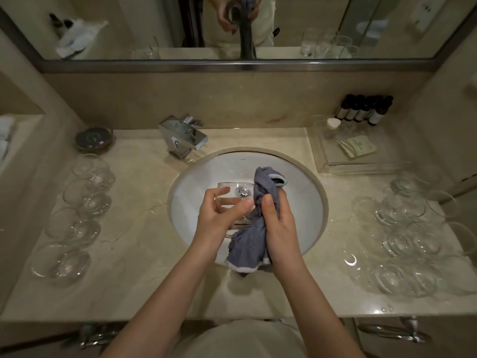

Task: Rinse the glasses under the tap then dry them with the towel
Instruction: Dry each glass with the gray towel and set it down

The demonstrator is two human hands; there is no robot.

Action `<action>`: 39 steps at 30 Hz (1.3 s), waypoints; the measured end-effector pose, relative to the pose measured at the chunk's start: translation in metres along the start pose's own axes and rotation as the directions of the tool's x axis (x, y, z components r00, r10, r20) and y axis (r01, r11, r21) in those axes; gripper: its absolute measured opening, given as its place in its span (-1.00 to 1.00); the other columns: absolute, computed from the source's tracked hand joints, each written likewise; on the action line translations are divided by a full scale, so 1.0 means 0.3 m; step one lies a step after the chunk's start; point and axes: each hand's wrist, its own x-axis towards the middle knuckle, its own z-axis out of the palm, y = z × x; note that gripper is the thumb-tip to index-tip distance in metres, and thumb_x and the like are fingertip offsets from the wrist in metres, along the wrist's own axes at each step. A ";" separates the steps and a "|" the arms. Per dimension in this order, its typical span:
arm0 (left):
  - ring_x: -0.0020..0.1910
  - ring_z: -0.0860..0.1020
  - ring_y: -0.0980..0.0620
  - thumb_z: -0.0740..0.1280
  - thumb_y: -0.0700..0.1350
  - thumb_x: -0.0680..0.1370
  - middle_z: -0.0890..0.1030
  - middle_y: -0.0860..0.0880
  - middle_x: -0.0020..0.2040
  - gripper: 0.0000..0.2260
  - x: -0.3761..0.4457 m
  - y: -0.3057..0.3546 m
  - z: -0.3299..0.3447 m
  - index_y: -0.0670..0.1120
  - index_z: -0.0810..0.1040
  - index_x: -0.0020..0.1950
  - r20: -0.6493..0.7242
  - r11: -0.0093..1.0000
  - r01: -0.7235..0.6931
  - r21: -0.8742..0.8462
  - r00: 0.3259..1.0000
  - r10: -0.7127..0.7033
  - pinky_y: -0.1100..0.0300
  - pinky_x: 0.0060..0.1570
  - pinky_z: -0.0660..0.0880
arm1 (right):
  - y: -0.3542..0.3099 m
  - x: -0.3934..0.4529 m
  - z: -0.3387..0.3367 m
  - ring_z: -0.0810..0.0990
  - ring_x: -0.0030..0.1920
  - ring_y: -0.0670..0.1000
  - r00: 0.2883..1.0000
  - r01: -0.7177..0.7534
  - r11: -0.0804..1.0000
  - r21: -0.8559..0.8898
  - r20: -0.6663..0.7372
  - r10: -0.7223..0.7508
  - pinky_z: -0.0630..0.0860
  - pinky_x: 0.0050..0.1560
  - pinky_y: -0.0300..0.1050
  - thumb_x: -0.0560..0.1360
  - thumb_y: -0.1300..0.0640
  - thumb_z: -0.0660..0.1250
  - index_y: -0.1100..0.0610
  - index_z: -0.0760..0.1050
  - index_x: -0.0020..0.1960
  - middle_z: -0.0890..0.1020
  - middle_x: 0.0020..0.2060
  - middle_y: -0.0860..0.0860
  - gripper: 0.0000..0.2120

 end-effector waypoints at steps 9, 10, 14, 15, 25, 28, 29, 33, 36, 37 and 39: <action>-0.14 0.60 0.24 0.43 0.31 0.21 0.65 0.23 -0.22 -0.51 0.015 0.022 -0.009 0.10 0.62 0.04 0.065 0.997 -0.001 0.080 0.998 -0.005 0.34 -0.14 0.47 | -0.021 0.002 0.008 0.58 0.20 -0.02 0.985 -0.153 0.979 0.133 -0.064 0.163 0.48 0.29 0.08 0.44 -0.22 0.16 -0.05 0.41 0.33 0.59 0.21 -0.03 -0.48; -0.11 0.62 0.20 0.50 0.26 0.24 0.65 0.20 -0.18 -0.51 0.019 0.018 -0.010 0.08 0.60 0.08 0.035 0.998 0.003 0.066 0.999 -0.006 0.33 -0.13 0.48 | -0.024 0.002 0.009 0.59 0.19 -0.02 0.985 -0.147 0.981 0.129 -0.067 0.157 0.48 0.29 0.09 0.45 -0.20 0.16 -0.07 0.43 0.30 0.60 0.19 -0.04 -0.53; -0.12 0.67 0.09 0.41 0.29 0.35 0.69 0.06 -0.11 -0.55 0.012 0.015 -0.012 0.13 0.42 0.12 -0.047 0.995 -0.049 0.087 0.998 0.053 0.28 -0.23 0.53 | -0.022 0.003 0.007 0.61 0.16 0.02 0.985 -0.126 0.983 0.135 -0.103 0.140 0.47 0.29 0.16 0.47 -0.18 0.19 -0.13 0.46 0.20 0.63 0.13 -0.04 -0.65; -0.10 0.68 0.07 0.42 0.30 0.36 0.70 0.05 -0.10 -0.57 0.009 0.016 -0.009 0.13 0.42 0.10 -0.028 0.993 -0.062 0.101 0.998 0.065 0.26 -0.23 0.55 | -0.021 0.003 0.006 0.61 0.16 0.03 0.985 -0.117 0.985 0.129 -0.109 0.131 0.47 0.28 0.17 0.49 -0.19 0.21 -0.14 0.46 0.20 0.63 0.13 -0.03 -0.68; -0.21 0.68 0.02 0.42 0.17 0.29 0.69 0.11 -0.21 -0.66 0.002 0.050 0.000 0.04 0.63 -0.02 0.087 0.997 0.028 -0.075 0.996 -0.021 0.13 -0.18 0.57 | -0.020 -0.009 0.013 0.58 0.20 0.01 0.971 -0.180 0.958 0.221 -0.114 0.209 0.51 0.26 0.06 0.40 -0.25 0.17 -0.05 0.36 0.38 0.57 0.23 0.00 -0.40; -0.07 0.66 0.03 0.35 0.33 0.31 0.69 0.03 -0.08 -0.63 -0.004 0.047 0.004 0.15 0.63 -0.03 0.040 1.000 0.003 0.017 0.999 -0.004 0.18 -0.12 0.57 | -0.026 -0.014 0.021 0.57 0.20 -0.02 0.974 -0.168 0.965 0.200 -0.115 0.194 0.50 0.27 0.06 0.40 -0.24 0.16 -0.16 0.38 0.28 0.57 0.19 -0.07 -0.53; -0.07 0.63 0.05 0.34 0.35 0.37 0.67 0.02 -0.05 -0.66 -0.008 0.047 0.006 0.16 0.60 -0.03 0.028 0.999 -0.009 0.042 1.000 0.008 0.25 -0.19 0.54 | -0.027 -0.014 0.023 0.58 0.19 -0.02 0.975 -0.161 0.967 0.195 -0.120 0.186 0.50 0.27 0.07 0.41 -0.24 0.17 -0.16 0.39 0.28 0.58 0.18 -0.08 -0.54; -0.15 0.64 0.06 0.17 0.33 0.41 0.67 0.03 -0.05 -0.67 -0.015 0.037 0.004 0.16 0.42 0.02 -0.035 0.993 -0.062 0.097 0.997 0.065 0.33 -0.36 0.47 | -0.024 -0.018 0.024 0.60 0.15 -0.04 0.978 -0.139 0.970 0.199 -0.127 0.167 0.52 0.25 0.04 0.55 -0.13 0.15 -0.15 0.43 0.22 0.61 0.13 -0.09 -0.73; -0.19 0.65 0.09 0.33 0.31 0.40 0.67 0.01 -0.05 -0.61 -0.021 0.039 -0.006 0.09 0.40 0.05 -0.012 0.992 -0.066 0.107 0.998 0.067 0.28 -0.35 0.49 | -0.014 -0.017 0.023 0.62 0.12 -0.01 0.972 -0.159 0.962 0.222 -0.133 0.192 0.53 0.22 0.07 0.61 -0.07 0.13 -0.17 0.44 0.15 0.62 0.10 -0.06 -0.83; -0.21 0.65 0.12 0.43 0.24 0.38 0.66 -0.01 -0.06 -0.57 -0.020 0.043 -0.011 0.06 0.41 0.09 0.014 0.992 -0.051 0.114 0.999 0.050 0.29 -0.36 0.50 | -0.010 -0.015 0.025 0.62 0.13 0.02 0.968 -0.174 0.955 0.240 -0.135 0.210 0.52 0.23 0.11 0.61 -0.07 0.13 -0.18 0.44 0.13 0.62 0.10 -0.04 -0.84; -0.24 0.64 0.17 0.51 0.07 0.34 0.65 -0.04 -0.06 -0.50 -0.016 0.051 -0.019 -0.03 0.41 0.17 0.068 0.994 -0.021 0.107 0.998 0.013 0.30 -0.36 0.51 | 0.003 -0.013 0.023 0.61 0.15 0.05 0.963 -0.190 0.941 0.279 -0.135 0.234 0.52 0.22 0.13 0.61 -0.07 0.13 -0.18 0.44 0.12 0.61 0.13 0.00 -0.85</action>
